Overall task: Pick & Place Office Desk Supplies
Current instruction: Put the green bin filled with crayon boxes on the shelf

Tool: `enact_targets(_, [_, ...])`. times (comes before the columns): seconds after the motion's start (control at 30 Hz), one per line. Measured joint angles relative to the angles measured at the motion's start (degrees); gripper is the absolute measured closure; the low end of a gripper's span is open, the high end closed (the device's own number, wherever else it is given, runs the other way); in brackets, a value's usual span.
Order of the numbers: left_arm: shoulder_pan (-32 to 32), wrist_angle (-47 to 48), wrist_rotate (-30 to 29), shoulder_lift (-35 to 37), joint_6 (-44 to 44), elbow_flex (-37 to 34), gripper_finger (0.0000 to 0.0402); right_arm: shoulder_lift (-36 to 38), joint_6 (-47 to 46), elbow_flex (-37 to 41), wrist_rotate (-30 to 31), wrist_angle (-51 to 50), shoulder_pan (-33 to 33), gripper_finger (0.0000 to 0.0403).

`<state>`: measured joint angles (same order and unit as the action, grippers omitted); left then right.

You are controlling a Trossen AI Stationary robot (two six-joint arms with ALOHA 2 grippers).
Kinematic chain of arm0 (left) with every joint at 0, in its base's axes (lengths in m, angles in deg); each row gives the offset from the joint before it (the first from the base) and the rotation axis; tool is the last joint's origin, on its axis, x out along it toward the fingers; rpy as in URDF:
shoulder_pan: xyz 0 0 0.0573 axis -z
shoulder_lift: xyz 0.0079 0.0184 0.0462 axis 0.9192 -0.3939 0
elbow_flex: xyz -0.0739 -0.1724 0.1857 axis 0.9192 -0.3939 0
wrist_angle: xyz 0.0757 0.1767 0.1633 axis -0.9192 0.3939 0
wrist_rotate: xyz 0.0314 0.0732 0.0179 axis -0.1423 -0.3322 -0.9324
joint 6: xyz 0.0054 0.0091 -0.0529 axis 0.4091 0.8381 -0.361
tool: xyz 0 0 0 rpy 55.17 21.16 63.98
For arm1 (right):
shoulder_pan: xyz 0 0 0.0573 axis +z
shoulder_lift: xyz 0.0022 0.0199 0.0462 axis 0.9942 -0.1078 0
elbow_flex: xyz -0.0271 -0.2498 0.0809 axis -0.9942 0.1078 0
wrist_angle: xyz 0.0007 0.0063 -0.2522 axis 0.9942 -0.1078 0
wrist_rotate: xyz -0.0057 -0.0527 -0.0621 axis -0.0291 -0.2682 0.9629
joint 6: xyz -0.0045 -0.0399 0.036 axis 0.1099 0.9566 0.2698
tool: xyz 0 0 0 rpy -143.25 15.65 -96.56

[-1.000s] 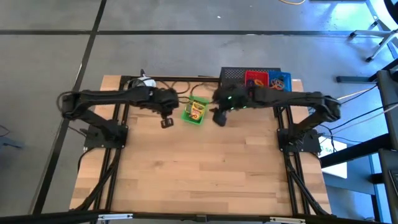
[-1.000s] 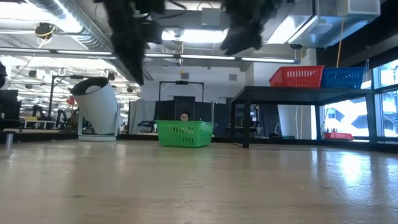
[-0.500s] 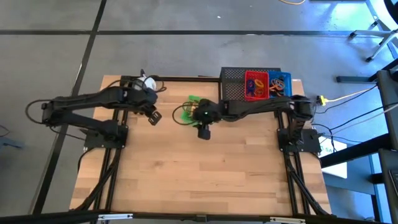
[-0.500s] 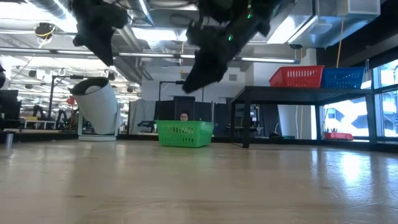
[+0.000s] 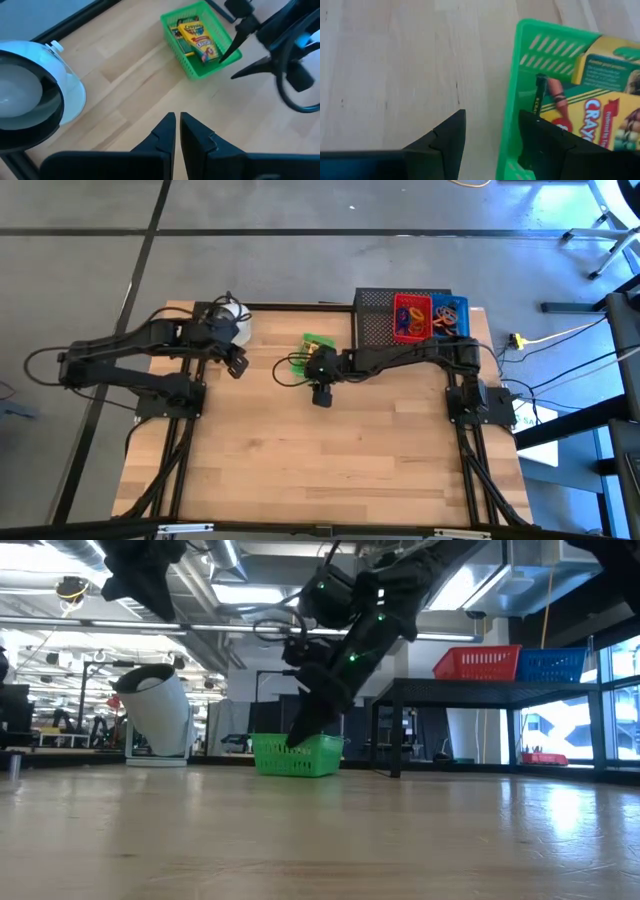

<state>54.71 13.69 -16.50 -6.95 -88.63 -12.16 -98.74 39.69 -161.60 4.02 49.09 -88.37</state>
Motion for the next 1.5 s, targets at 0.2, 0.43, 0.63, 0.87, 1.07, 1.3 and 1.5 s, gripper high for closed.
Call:
enact_targets(0.2, [0.0,0.0,0.0,2.2,0.1,0.0,0.0384,-0.2,-1.0,0.0,0.0,-0.2,0.4,0.0282])
enact_targets(0.43, [0.0,0.0,-0.1,4.1,0.2,0.0,0.0384,-0.2,-1.3,0.0,0.0,-0.7,0.4,0.0388])
enact_targets(0.63, [0.0,0.0,-0.2,5.2,0.2,0.0,0.0384,1.9,-0.6,0.0,-0.7,-1.8,0.7,0.0392])
enact_targets(0.87, [0.0,0.0,-0.2,5.5,0.2,0.0,0.0384,12.0,3.0,0.0,-3.8,-3.7,0.8,0.0393])
enact_targets(1.07, [0.0,0.0,-1.0,5.5,0.1,0.0,0.0384,23.3,7.6,0.0,-2.6,-11.9,0.2,0.0393])
enact_targets(1.3, [0.0,-0.4,-4.9,5.5,-1.0,0.0,0.0384,32.5,11.4,0.0,2.9,-24.9,-3.3,0.0393])
enact_targets(1.5, [0.0,-0.5,-7.5,5.5,-3.0,0.0,0.0384,35.8,14.0,0.0,3.6,-34.7,-9.3,0.0393])
